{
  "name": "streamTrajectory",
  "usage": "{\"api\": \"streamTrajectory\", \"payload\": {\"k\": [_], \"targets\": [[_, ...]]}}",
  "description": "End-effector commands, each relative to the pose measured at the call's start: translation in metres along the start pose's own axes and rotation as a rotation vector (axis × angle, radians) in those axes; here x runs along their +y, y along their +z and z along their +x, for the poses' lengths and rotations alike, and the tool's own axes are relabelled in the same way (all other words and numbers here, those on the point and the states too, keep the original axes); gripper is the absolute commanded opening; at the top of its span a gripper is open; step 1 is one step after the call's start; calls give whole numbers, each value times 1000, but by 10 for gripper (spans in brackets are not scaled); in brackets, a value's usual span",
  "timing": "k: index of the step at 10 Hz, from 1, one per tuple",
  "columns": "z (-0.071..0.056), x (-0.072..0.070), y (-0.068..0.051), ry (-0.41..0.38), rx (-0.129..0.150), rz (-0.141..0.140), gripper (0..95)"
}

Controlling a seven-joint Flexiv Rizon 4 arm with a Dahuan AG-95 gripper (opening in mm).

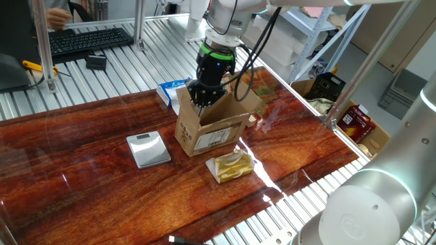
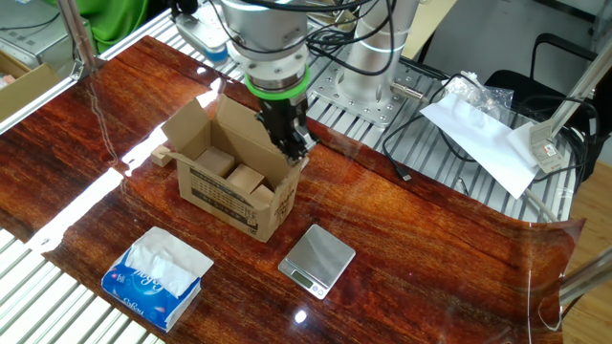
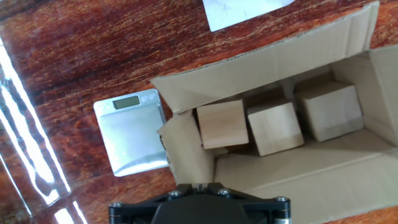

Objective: Open a box

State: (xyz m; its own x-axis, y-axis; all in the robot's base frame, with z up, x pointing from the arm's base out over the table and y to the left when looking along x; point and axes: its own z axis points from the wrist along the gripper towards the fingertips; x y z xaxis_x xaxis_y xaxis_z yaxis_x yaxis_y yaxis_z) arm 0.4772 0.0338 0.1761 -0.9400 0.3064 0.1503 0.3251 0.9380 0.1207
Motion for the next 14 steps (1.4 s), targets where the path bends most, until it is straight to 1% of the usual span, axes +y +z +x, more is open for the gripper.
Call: {"api": "streamTrajectory", "payload": {"k": [1, 4, 5, 6, 7, 9, 11, 13, 14], "targets": [[2, 7, 4, 19, -6, 6, 0], [4, 22, 14, 46, -19, 26, 0], [3, 25, 17, 53, -24, 26, 0], [2, 28, 24, 62, -35, 29, 0], [0, 30, 28, 61, -46, 41, 0], [-3, 32, 37, 63, -64, 52, 0], [-7, 34, 47, 48, -93, 88, 0], [-9, 35, 54, 35, -111, 111, 0], [-10, 35, 57, 33, -116, 116, 0]]}}
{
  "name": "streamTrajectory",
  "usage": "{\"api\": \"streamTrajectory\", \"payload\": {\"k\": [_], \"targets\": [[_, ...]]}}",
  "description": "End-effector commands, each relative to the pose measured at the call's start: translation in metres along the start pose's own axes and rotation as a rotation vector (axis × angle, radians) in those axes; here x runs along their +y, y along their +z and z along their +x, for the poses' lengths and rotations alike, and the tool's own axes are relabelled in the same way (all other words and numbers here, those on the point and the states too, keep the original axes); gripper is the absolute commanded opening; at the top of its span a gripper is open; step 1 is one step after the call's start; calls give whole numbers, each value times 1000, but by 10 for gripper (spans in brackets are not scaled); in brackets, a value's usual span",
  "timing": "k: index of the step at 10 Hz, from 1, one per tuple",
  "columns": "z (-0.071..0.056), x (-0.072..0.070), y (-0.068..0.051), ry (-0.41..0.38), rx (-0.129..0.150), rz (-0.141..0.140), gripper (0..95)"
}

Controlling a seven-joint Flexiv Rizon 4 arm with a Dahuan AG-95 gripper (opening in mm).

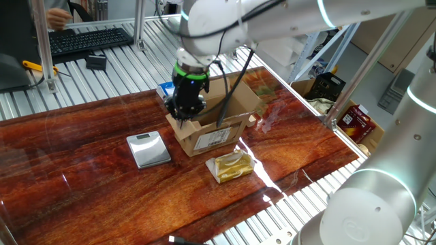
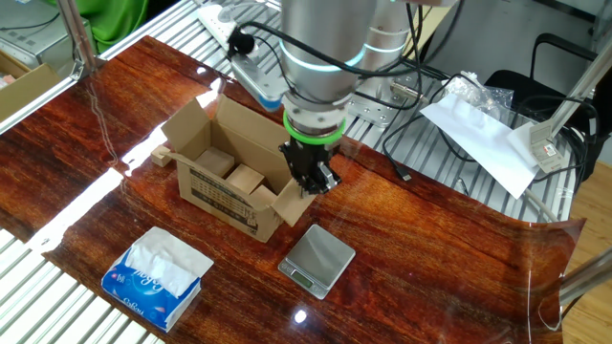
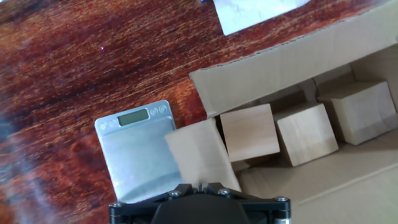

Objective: Open a box

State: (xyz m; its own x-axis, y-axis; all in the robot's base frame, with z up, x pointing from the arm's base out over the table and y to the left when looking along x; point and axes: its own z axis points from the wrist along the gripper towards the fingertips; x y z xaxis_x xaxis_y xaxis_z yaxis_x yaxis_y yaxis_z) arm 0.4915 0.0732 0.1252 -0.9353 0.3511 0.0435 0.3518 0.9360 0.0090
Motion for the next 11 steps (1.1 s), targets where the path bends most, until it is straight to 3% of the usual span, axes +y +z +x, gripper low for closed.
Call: {"api": "streamTrajectory", "payload": {"k": [1, 6, 11], "targets": [[-1, 0, 4, -4, -12, 8, 0], [-2, -1, 16, -24, -37, 31, 0], [-2, -8, 24, -37, -56, 24, 0]]}}
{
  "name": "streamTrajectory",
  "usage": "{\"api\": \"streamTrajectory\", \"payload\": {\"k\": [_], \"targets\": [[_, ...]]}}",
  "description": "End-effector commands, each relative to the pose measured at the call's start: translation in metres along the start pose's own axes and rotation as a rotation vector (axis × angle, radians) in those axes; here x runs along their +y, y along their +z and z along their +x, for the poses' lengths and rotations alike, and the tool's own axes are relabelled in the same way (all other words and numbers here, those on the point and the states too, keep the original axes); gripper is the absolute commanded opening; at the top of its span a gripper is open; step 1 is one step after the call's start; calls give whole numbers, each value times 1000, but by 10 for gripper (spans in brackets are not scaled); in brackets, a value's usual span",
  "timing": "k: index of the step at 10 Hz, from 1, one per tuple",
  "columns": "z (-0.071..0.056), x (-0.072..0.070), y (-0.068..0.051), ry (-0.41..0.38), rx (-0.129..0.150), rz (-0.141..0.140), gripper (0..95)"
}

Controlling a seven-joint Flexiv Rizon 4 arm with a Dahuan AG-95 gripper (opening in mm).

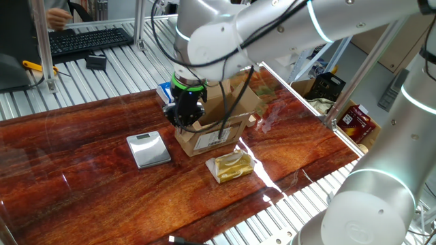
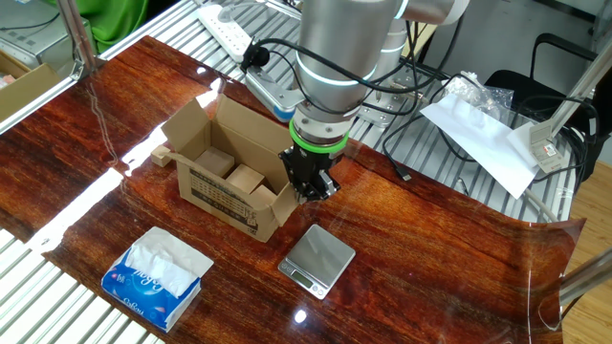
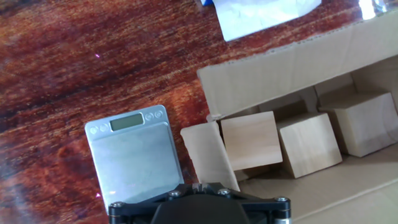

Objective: Open a box

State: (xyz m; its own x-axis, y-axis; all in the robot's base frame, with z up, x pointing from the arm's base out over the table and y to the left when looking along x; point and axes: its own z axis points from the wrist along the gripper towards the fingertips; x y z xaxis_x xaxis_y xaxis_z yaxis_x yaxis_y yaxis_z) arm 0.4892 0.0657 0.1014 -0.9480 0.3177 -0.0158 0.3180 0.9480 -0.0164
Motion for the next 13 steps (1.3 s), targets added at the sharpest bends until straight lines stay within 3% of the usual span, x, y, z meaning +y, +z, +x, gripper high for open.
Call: {"api": "streamTrajectory", "payload": {"k": [1, 5, 10, 13], "targets": [[-1, 0, 1, -1, 4, -2, 0], [-1, -1, -2, 13, 10, -6, 0], [3, -8, -37, 25, 67, -19, 0], [1, -12, -54, 25, 85, -30, 0]]}}
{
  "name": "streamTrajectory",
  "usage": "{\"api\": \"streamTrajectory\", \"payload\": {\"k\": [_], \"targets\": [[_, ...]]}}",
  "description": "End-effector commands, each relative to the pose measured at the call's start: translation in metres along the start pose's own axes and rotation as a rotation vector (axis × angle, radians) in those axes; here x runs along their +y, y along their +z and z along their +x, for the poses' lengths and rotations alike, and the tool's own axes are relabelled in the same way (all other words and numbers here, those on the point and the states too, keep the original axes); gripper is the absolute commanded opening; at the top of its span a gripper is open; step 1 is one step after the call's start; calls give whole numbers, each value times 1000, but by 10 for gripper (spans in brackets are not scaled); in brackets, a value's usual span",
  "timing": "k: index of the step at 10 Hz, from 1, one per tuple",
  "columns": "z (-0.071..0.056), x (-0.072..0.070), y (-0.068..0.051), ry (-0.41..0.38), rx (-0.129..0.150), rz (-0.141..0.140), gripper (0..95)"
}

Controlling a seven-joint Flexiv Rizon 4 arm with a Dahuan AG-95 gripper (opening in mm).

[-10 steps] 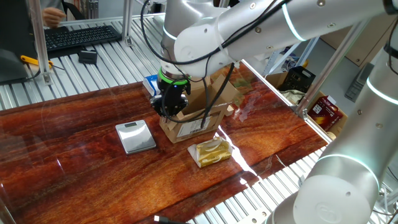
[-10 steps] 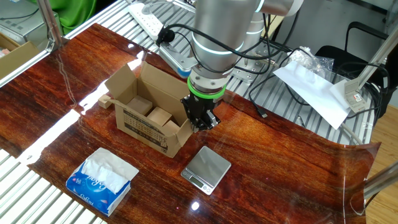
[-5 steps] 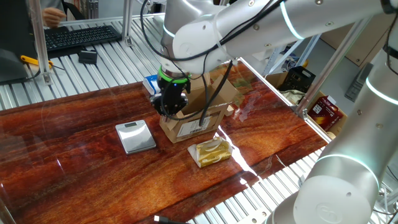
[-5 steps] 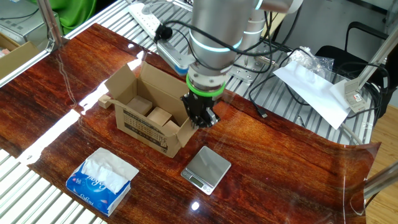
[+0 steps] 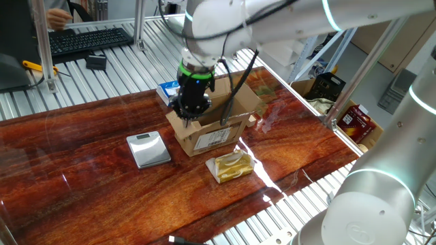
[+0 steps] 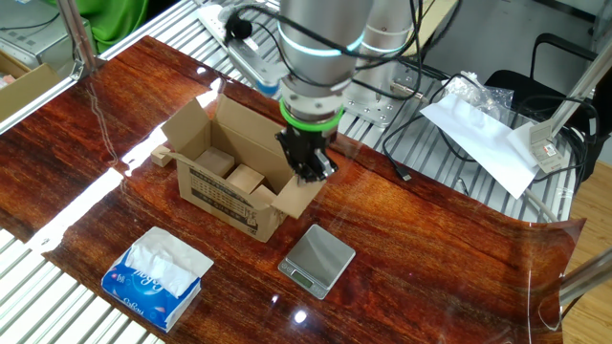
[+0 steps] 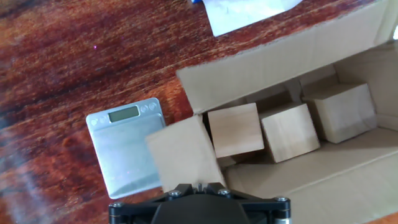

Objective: Open a box

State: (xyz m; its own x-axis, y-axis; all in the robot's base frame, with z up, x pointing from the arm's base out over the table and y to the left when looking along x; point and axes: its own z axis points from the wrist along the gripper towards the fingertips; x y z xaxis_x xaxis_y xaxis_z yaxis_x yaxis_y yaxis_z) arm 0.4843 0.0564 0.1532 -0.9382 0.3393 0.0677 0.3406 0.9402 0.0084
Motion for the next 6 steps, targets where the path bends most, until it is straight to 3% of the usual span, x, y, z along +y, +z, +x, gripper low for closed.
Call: {"api": "streamTrajectory", "payload": {"k": [1, 6], "targets": [[0, -3, -11, 1, 15, -16, 0], [-12, -21, -39, -59, 46, -21, 0]]}}
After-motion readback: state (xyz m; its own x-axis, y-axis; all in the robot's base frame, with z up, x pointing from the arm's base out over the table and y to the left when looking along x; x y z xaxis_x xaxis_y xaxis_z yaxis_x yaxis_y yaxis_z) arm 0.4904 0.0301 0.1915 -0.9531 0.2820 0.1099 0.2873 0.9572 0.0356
